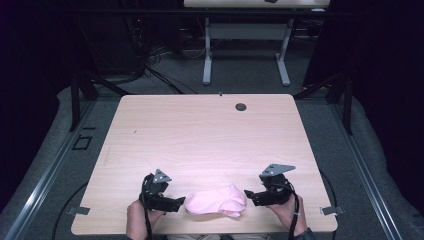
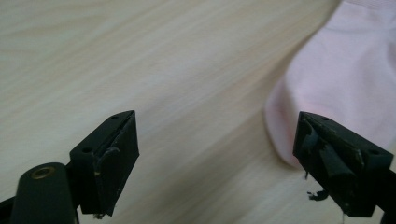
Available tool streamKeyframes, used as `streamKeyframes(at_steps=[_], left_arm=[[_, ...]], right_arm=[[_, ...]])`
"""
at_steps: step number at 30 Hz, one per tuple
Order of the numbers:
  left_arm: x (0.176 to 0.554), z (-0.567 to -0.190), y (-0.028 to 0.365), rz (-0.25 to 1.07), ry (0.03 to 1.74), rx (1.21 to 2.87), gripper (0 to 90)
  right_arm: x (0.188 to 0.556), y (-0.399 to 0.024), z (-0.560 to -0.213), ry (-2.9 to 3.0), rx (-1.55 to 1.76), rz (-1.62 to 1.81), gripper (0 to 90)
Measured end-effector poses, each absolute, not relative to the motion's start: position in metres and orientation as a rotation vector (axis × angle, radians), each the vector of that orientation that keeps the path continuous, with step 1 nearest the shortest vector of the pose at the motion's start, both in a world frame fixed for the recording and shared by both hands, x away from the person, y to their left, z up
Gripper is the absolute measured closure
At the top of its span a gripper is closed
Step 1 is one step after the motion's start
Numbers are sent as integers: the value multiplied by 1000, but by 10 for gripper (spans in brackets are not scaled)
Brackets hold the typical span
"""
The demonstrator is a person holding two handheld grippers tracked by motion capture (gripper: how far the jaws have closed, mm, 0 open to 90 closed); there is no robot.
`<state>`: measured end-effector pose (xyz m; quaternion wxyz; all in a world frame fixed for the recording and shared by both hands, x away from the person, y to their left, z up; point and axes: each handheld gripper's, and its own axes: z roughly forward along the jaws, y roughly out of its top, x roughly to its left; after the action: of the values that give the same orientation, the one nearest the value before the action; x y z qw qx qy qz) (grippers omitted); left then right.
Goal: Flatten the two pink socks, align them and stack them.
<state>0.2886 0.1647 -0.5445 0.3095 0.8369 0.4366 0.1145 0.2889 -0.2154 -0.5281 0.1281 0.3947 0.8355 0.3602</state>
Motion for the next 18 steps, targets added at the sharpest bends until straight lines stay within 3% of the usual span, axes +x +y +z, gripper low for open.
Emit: streamKeyframes(at_steps=[7, 11, 18], left_arm=[[293, -531, 193, 366, 1206, 2133, 1], [295, -533, 212, 411, 1263, 2097, 0], [298, -553, 239, 492, 1353, 2063, 0]], right_arm=[[290, -246, -515, 2299, 1201, 1054, 46], [291, -267, -517, 2239, 1271, 1038, 0], [296, -298, -536, 2184, 1369, 976, 0]])
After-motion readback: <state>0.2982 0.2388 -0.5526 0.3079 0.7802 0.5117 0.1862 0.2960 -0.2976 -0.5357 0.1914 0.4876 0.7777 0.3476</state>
